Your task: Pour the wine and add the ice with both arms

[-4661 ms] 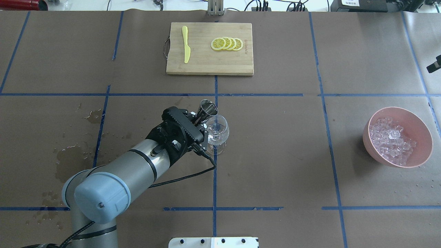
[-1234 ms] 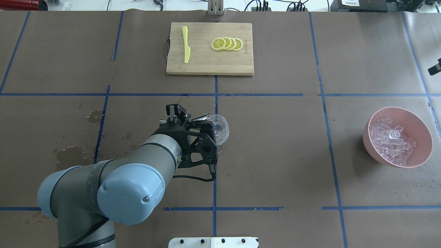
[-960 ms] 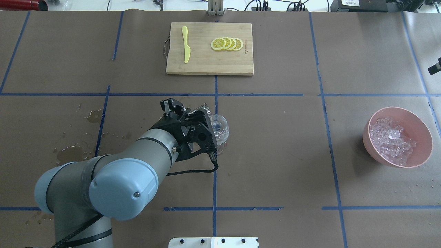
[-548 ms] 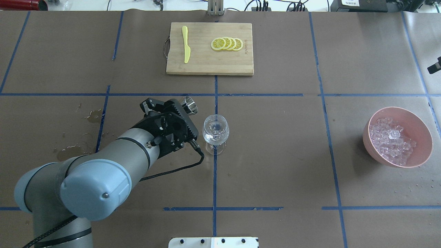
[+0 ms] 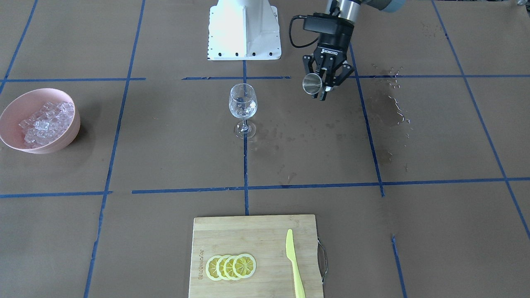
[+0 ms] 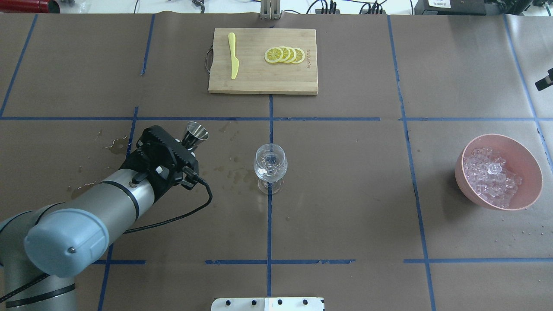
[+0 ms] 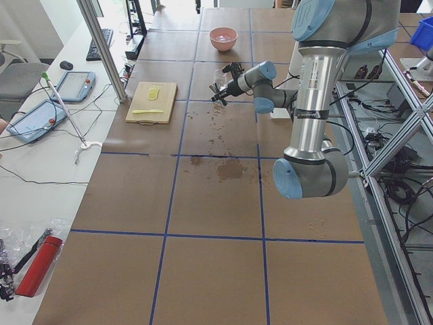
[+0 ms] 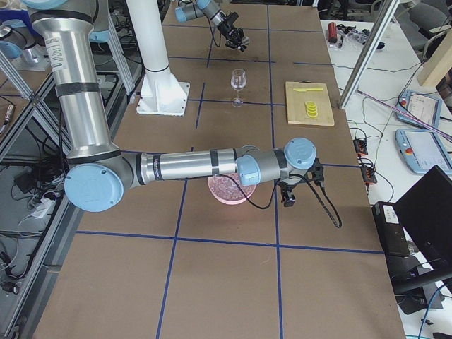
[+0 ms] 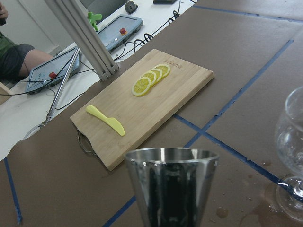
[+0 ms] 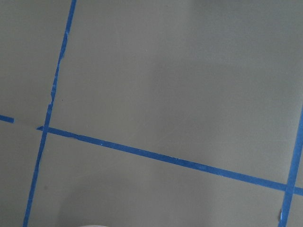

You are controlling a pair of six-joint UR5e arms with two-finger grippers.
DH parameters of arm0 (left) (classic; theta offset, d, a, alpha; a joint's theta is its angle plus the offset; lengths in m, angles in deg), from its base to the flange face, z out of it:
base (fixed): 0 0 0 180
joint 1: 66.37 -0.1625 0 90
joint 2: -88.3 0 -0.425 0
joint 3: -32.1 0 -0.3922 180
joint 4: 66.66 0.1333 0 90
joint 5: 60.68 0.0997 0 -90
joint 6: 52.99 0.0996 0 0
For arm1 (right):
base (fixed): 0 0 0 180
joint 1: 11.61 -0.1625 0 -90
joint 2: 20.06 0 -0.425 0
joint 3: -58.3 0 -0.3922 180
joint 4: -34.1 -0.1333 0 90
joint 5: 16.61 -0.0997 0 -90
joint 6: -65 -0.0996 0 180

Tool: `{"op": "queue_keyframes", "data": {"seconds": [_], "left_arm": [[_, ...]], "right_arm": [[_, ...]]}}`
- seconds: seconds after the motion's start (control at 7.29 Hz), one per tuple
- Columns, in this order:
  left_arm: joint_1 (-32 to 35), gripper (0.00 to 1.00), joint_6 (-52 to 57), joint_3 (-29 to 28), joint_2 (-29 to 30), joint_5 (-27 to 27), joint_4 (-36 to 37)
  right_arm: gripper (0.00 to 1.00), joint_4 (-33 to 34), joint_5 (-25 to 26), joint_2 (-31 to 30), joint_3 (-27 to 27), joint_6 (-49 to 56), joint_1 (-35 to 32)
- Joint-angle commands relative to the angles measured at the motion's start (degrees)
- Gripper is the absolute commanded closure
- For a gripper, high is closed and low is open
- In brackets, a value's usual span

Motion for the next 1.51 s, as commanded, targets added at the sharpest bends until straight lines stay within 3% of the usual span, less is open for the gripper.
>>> {"op": "queue_keyframes", "data": {"seconds": [0.0, 0.14, 0.41, 0.55, 0.69, 0.82, 1.37], "left_arm": [[0.3, 1.0, -6.7, -10.5, -15.8, 4.4, -38.0], [0.4, 1.0, -6.7, -13.5, -19.0, 4.8, -43.4], [0.4, 1.0, -7.4, -15.1, -21.1, 10.3, -44.1], [0.2, 1.0, -12.7, -16.8, -21.2, 13.6, -44.1], [0.0, 1.0, -22.3, -23.2, -21.1, 14.8, -44.1], [-0.4, 1.0, -23.2, -24.3, -20.9, 18.5, -44.1], [-1.0, 1.0, -25.4, -28.6, -17.3, 22.4, -44.6]], "right_arm": [[0.0, 0.0, 0.0, 0.1, -0.1, 0.1, 0.0], [0.0, 0.0, 0.0, 0.1, -0.1, 0.0, 0.0], [0.0, 0.0, 0.0, 0.1, 0.0, 0.1, 0.0], [0.0, 0.0, 0.0, 0.0, 0.0, 0.1, 0.0], [0.0, 0.0, 0.0, 0.0, 0.1, 0.0, 0.0], [0.0, 0.0, 0.0, -0.1, 0.1, 0.0, -0.1], [0.0, 0.0, 0.0, -0.1, 0.8, -1.5, 0.0]]}}
